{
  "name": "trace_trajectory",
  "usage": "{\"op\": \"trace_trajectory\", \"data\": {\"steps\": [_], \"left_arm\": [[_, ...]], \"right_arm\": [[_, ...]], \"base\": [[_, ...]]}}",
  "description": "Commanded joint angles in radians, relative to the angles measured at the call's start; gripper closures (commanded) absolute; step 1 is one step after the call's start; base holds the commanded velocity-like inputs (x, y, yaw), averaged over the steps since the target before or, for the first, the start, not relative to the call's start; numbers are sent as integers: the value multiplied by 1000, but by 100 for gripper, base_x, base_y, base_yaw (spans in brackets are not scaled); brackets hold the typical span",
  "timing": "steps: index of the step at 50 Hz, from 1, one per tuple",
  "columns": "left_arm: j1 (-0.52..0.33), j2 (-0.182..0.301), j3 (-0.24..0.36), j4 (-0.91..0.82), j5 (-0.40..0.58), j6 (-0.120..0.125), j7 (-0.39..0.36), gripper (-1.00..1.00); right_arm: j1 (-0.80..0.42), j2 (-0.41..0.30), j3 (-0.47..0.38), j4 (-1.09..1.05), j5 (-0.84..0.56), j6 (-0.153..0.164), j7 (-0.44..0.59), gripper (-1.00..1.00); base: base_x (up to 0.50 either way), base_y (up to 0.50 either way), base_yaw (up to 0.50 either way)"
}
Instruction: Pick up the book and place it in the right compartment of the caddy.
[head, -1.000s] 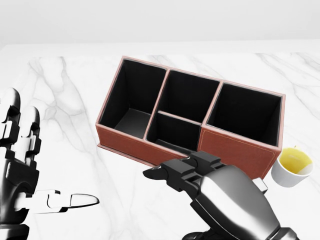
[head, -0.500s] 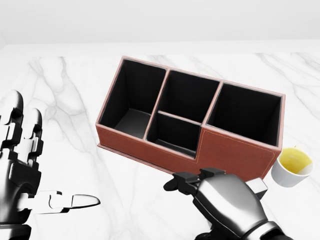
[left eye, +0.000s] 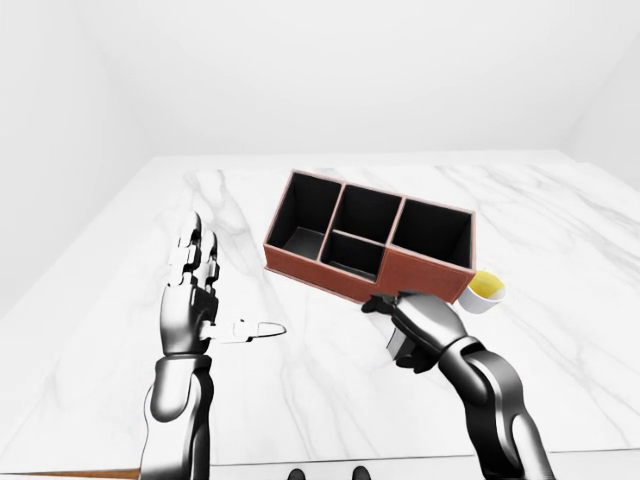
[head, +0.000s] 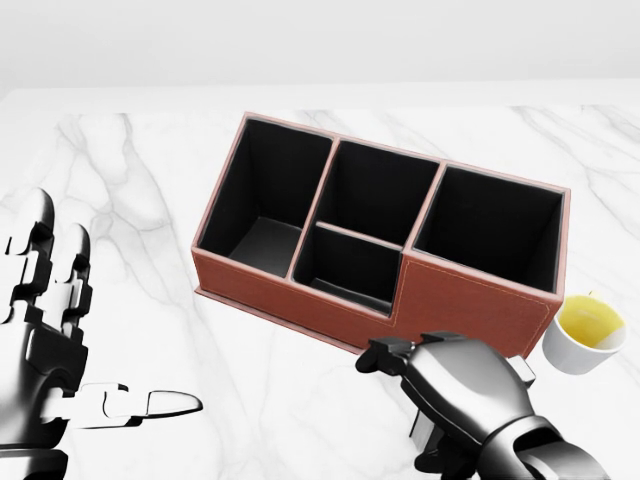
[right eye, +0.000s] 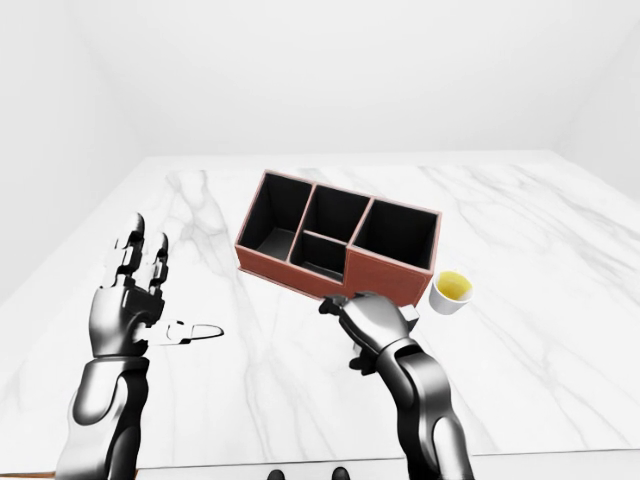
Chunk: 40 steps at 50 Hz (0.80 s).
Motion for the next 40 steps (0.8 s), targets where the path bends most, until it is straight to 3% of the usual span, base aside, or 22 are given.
{"op": "trace_trajectory", "data": {"steps": [1, 10, 28, 34, 40], "left_arm": [[-5, 2, 5, 32, -4, -20, 0, -100], [-11, 3, 5, 50, -4, -32, 2, -100], [0, 1, 2, 27, -3, -24, 2, -100], [-3, 2, 6, 41, -6, -32, 1, -100], [-19, 5, 8, 85, -6, -60, 0, -100]], "right_arm": [[-52, -10, -11, 88, -35, 0, -17, -25], [-62, -19, -16, 106, -54, 0, -16, -25], [-73, -45, -29, 216, -127, 0, -78, -26], [-92, -58, -35, 254, -161, 0, -105, -27], [-108, -59, -34, 283, -170, 0, -112, -26]], "base": [[0, 0, 0], [0, 0, 0], [0, 0, 0], [0, 0, 0], [0, 0, 0]]}}
